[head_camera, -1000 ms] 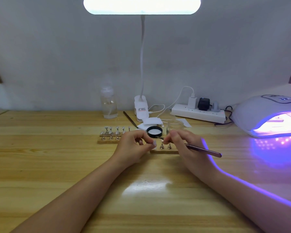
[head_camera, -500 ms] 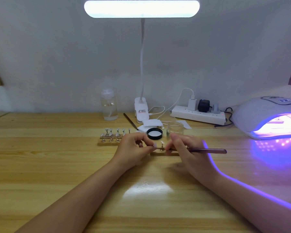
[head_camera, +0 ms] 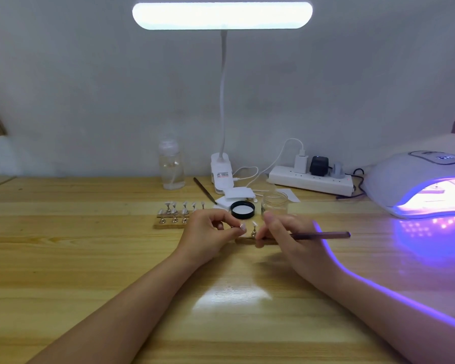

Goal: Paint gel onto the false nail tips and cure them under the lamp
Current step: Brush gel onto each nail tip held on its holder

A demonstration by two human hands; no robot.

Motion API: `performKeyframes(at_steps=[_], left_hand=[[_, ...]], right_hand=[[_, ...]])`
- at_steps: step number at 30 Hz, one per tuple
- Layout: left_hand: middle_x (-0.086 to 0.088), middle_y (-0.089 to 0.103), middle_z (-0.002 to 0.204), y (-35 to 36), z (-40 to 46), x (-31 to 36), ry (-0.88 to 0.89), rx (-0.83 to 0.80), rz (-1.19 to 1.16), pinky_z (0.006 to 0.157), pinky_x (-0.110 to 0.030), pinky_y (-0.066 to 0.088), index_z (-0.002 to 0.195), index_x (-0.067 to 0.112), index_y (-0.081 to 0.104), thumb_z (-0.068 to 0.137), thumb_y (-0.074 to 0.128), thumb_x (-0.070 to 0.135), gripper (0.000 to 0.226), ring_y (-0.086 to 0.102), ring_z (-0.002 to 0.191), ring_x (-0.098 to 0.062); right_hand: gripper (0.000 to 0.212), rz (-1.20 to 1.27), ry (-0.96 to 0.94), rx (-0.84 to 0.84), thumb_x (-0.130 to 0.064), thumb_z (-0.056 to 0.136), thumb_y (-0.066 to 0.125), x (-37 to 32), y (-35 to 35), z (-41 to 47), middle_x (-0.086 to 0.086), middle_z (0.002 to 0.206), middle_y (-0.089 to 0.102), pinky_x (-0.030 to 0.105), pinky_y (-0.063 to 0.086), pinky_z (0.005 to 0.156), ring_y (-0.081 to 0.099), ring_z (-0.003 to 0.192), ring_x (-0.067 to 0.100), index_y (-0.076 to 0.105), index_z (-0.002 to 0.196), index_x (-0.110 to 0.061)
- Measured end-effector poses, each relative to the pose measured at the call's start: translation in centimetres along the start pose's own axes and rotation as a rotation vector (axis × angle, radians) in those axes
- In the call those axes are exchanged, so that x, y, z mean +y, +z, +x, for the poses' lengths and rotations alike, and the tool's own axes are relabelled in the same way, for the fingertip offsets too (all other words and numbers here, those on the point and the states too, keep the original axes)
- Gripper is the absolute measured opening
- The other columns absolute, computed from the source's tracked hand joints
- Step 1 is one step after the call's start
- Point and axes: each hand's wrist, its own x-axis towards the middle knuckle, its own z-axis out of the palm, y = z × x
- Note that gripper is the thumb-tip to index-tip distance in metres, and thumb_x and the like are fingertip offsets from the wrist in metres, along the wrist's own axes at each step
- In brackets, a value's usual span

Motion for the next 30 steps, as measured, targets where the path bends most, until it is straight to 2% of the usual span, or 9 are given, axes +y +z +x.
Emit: performKeyframes(at_steps=[2, 6, 8, 12, 15, 19, 22, 25, 30], left_hand=[[0.003, 0.053, 0.054, -0.02, 0.03, 0.0, -0.002, 0.005, 0.009, 0.051, -0.013, 0.031, 0.063, 0.019, 0.069, 0.068, 0.078, 0.009, 0.015, 0.036, 0.052, -0.007], [0.019, 0.057, 0.051, -0.08, 0.1, 0.1, 0.009, 0.066, 0.02, 0.049, -0.008, 0.033, 0.067, 0.02, 0.068, 0.068, 0.078, 0.011, 0.014, 0.039, 0.048, 0.0], [0.018, 0.06, 0.056, -0.06, 0.15, 0.05, 0.01, 0.078, 0.019, 0.05, -0.009, 0.034, 0.068, 0.019, 0.068, 0.067, 0.078, 0.012, 0.013, 0.038, 0.05, -0.001], [0.021, 0.06, 0.05, -0.03, 0.16, 0.0, 0.0, 0.03, -0.007, 0.049, -0.007, 0.034, 0.064, 0.021, 0.068, 0.069, 0.077, 0.007, 0.017, 0.043, 0.046, 0.001], [0.011, 0.061, 0.052, -0.03, 0.15, -0.03, -0.021, 0.009, -0.031, 0.05, -0.012, 0.034, 0.064, 0.023, 0.07, 0.068, 0.077, 0.006, 0.019, 0.039, 0.049, -0.006], [-0.013, 0.052, 0.061, -0.02, 0.14, 0.11, -0.025, -0.017, -0.026, 0.055, -0.023, 0.028, 0.072, 0.023, 0.072, 0.069, 0.077, 0.01, 0.014, 0.032, 0.057, -0.018], [-0.018, 0.054, 0.064, -0.08, 0.04, 0.3, -0.024, -0.027, -0.038, 0.059, -0.025, 0.03, 0.072, 0.023, 0.072, 0.069, 0.076, 0.009, 0.015, 0.034, 0.06, -0.02], [-0.033, 0.059, 0.071, -0.13, -0.01, 0.44, -0.016, -0.024, -0.017, 0.06, -0.025, 0.031, 0.071, 0.024, 0.072, 0.069, 0.076, 0.008, 0.016, 0.035, 0.061, -0.02], [-0.034, 0.062, 0.08, -0.05, 0.04, 0.48, -0.011, -0.018, -0.011, 0.06, -0.024, 0.032, 0.074, 0.022, 0.072, 0.069, 0.076, 0.007, 0.016, 0.037, 0.062, -0.02]], right_hand=[[0.033, 0.036, -0.016, 0.01, -0.028, 0.088, 0.046, -0.03, 0.0, -0.1, -0.002, 0.061, 0.067, 0.02, 0.053, 0.065, 0.065, 0.061, 0.006, 0.064, 0.061, -0.023], [0.031, 0.018, -0.032, 0.122, -0.028, 0.089, 0.045, -0.08, -0.27, 0.02, -0.004, 0.066, 0.068, 0.012, 0.046, 0.067, 0.063, 0.065, 0.003, 0.064, 0.064, -0.023], [0.031, -0.008, -0.011, 0.146, -0.03, 0.088, 0.045, -0.18, -0.26, 0.01, -0.007, 0.066, 0.067, 0.011, 0.044, 0.067, 0.063, 0.067, 0.003, 0.064, 0.064, -0.023], [0.031, -0.057, -0.008, 0.17, -0.03, 0.087, 0.046, -0.32, -0.32, -0.01, -0.01, 0.068, 0.067, 0.007, 0.039, 0.067, 0.059, 0.07, -0.003, 0.066, 0.066, -0.02], [0.032, -0.116, -0.037, 0.128, -0.028, 0.087, 0.046, -0.3, -0.38, -0.01, -0.01, 0.072, 0.067, 0.008, 0.04, 0.07, 0.059, 0.077, -0.001, 0.068, 0.071, -0.012], [0.037, -0.137, -0.046, 0.104, -0.034, 0.092, 0.048, -0.28, -0.31, 0.08, -0.009, 0.076, 0.068, 0.013, 0.042, 0.073, 0.059, 0.08, 0.001, 0.07, 0.075, -0.01], [0.04, -0.084, -0.018, 0.078, -0.037, 0.086, 0.045, -0.26, -0.19, 0.04, -0.005, 0.069, 0.068, 0.016, 0.047, 0.071, 0.062, 0.071, 0.002, 0.069, 0.07, -0.009], [0.041, 0.046, 0.014, 0.066, -0.035, 0.086, 0.045, -0.25, -0.11, -0.06, -0.002, 0.059, 0.066, 0.019, 0.052, 0.065, 0.065, 0.061, 0.007, 0.068, 0.065, -0.009], [0.039, -0.113, -0.03, 0.094, -0.036, 0.093, 0.046, 0.1, -0.24, 0.1, -0.007, 0.068, 0.067, 0.013, 0.045, 0.07, 0.062, 0.071, 0.001, 0.068, 0.07, -0.014]])
